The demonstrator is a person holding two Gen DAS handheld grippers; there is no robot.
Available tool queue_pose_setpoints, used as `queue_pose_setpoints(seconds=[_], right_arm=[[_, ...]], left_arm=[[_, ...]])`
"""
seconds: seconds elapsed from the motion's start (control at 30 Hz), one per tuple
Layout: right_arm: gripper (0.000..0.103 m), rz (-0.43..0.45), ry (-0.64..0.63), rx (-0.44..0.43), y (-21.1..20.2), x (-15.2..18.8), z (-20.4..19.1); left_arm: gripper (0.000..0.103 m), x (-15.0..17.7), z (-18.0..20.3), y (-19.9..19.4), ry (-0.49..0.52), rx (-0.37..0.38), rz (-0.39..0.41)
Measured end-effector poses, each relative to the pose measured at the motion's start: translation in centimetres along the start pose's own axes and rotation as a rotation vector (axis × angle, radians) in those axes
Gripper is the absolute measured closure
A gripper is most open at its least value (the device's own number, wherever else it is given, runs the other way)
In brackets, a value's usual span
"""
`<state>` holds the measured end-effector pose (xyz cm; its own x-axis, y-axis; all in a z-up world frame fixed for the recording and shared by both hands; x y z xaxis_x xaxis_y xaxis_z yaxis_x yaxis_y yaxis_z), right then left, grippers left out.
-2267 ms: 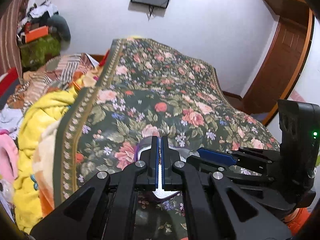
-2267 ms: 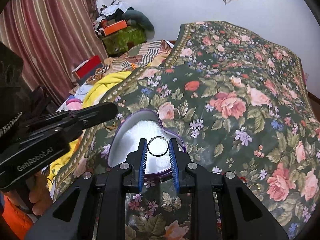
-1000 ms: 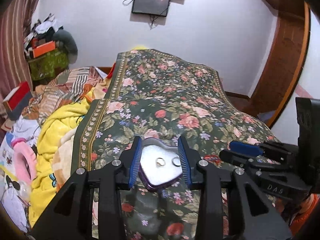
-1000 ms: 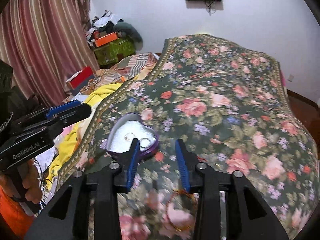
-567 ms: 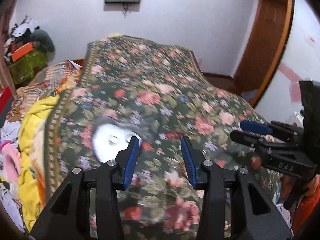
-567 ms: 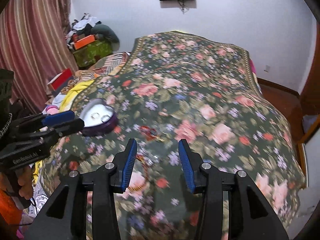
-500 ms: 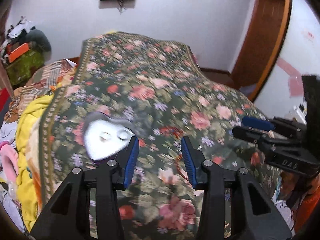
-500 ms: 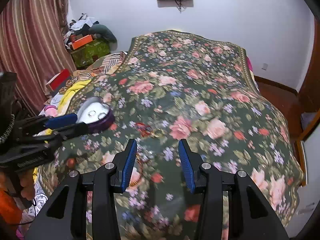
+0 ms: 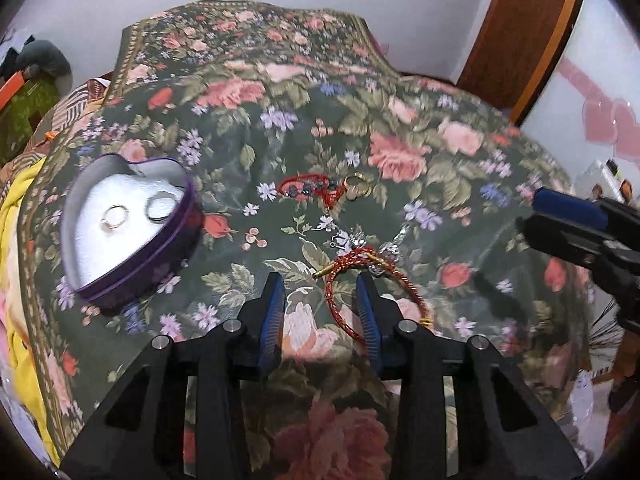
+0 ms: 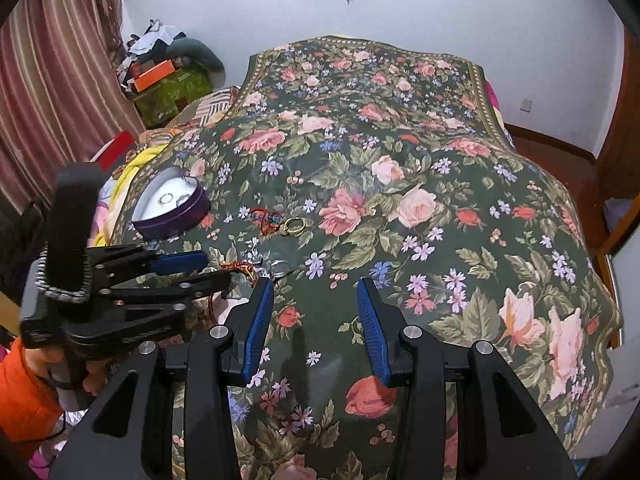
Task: Organize jewelry
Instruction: 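Grasp the red-and-gold string bracelet with the left tool and lift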
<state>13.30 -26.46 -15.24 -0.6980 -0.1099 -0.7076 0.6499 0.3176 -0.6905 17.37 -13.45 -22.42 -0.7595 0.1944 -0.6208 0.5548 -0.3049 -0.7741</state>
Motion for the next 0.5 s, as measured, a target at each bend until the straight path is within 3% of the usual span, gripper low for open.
queue_pose_setpoints(seconds=[0.1,0.27,0.5], right_arm=[[0.064,-0.008,0.004,-0.006,0.3,0.1,0.1],[0.063,-0.031,0.009,-0.016,1.1,0.3,0.0],[0.063,-0.087,-0.031,-0.03,3.2,0.9,-1.2]], left_arm=[[0.068,-0.2,0.3,1.1,0.049,-0.018,0.013],[0.097,-0.5,0.6,1.7,0.083,-0.016,0.046],[0.101,-0.1,-1.4,0.2,0.007,-0.01,0.07]])
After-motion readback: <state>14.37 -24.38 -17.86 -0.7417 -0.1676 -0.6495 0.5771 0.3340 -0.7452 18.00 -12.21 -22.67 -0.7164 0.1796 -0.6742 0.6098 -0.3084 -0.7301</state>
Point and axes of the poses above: each gripper's, at about its wrist camera, not at the fingertips, and y roughly the way its jaws point, z to its right, x to its underside, the point moved 6 cm from there along y, roughly the way its jaws point, and after that the axes turned 6 degrees about z, right-handed, at the moved point
